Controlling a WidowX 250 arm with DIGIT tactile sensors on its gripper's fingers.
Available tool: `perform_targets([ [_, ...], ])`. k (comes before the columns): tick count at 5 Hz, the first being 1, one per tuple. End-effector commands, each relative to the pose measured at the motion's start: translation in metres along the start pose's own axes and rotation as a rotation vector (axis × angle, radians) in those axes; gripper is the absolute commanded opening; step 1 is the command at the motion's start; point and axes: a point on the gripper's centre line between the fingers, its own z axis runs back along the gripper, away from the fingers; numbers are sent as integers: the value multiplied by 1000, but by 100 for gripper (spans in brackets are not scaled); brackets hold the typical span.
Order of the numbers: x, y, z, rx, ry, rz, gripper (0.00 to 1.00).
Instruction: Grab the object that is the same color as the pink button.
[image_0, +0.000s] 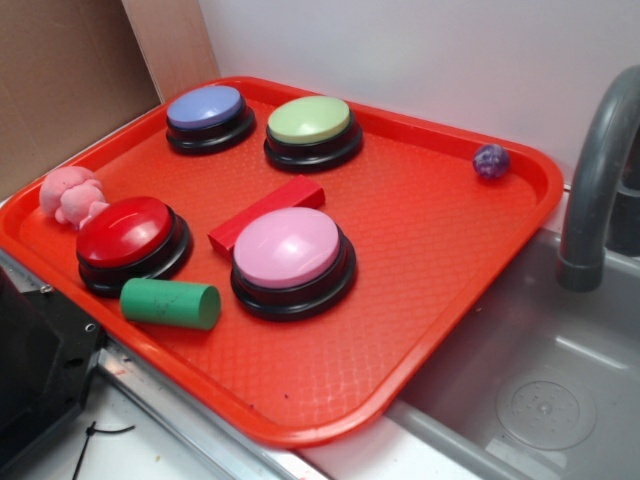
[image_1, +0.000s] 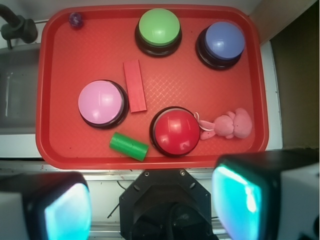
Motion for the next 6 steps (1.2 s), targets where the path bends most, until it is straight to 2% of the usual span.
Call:
perform_targets([
  [1, 0, 0, 0, 0, 0, 0, 100],
  [3, 12, 33, -35, -57, -69, 507, 100],
  [5, 9, 79, -85, 25, -147, 995, 100],
  [6, 11, 100, -108, 114, -235, 1228, 100],
])
